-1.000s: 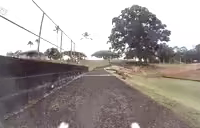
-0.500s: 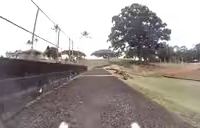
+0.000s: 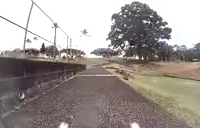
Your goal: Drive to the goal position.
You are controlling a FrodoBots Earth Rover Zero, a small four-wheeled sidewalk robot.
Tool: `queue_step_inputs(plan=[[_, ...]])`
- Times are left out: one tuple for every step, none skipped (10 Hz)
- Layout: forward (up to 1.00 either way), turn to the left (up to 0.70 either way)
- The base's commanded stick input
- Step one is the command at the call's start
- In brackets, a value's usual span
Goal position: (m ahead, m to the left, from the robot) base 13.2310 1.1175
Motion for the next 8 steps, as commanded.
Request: queue_step_inputs(plan=[[0.85,0.0],[0.85,0.08],[0.85,0.21],[0.85,0.09],[0.85,0.0],[0.85,0.0],[0.85,0.0],[0.85,0.0]])
